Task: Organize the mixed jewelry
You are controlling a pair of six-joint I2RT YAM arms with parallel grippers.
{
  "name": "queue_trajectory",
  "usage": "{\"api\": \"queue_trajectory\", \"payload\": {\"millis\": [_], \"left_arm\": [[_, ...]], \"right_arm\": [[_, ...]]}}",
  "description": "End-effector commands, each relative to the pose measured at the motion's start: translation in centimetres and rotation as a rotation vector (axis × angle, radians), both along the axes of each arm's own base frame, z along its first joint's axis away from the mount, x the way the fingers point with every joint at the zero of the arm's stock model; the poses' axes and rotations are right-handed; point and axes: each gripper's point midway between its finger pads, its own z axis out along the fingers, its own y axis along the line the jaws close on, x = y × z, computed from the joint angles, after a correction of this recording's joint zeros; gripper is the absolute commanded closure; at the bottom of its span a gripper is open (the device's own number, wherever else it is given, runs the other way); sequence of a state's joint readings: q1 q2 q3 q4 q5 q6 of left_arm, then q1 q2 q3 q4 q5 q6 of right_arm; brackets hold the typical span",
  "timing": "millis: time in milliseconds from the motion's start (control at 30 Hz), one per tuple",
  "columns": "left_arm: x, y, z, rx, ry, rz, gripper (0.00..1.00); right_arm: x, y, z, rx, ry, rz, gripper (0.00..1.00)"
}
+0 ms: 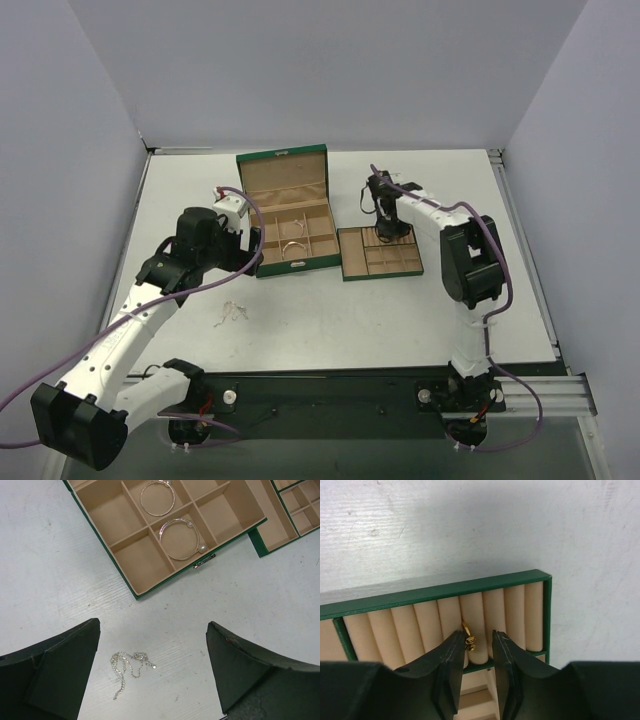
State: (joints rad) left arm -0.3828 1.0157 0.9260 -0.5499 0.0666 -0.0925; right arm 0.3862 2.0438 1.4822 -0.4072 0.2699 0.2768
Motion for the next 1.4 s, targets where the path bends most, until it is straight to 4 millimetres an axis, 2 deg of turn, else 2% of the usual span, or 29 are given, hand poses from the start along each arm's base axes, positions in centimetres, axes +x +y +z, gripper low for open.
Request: {"api": "queue_trajectory", "payload": {"millis": [0, 233, 400, 467, 533, 700, 900, 1367], "left_arm": [[0.4, -0.3, 0.5, -0.023, -0.017, -0.009, 0.03], [0.5, -0.1, 0.5, -0.024, -0.018, -0.004, 0.03], [0.5, -0.1, 0.5, -0.025, -0.015, -0.003, 0.03], [0.5, -0.1, 0.5, -0.026, -0.014, -0.004, 0.03], [0.5, -0.2, 0.5, -0.028, -0.015, -0.005, 0.03], [0.5, -0.2, 0.4, -0.028, -0.012, -0.007, 0.03], [0.6, -0.1, 0.3, -0.029, -0.010, -0.004, 0.03], [0.7, -0.1, 0.2, -0.030, -0.001, -0.006, 0.03]], "right_arm": [[0.2, 0.0, 1.9, 0.017, -0.032, 0.015, 0.69], [0.4, 0.6, 5.0, 0.083, -0.126, 0.048, 0.65], [0.1, 0.9, 5.7, 0.123, -0.166, 0.048, 0.63], [0.1, 0.7, 5.4, 0.117, -0.161, 0.039, 0.69], [0.2, 0.5, 4.8, 0.124, -0.149, 0.026, 0.83], [0.3, 0.3, 3.6, 0.135, -0.123, 0.008, 0.95], [0.3, 0.0, 2.1, 0.139, -0.090, -0.014, 0.98], [0.3, 0.0, 0.4, 0.157, -0.051, -0.024, 0.98]]}}
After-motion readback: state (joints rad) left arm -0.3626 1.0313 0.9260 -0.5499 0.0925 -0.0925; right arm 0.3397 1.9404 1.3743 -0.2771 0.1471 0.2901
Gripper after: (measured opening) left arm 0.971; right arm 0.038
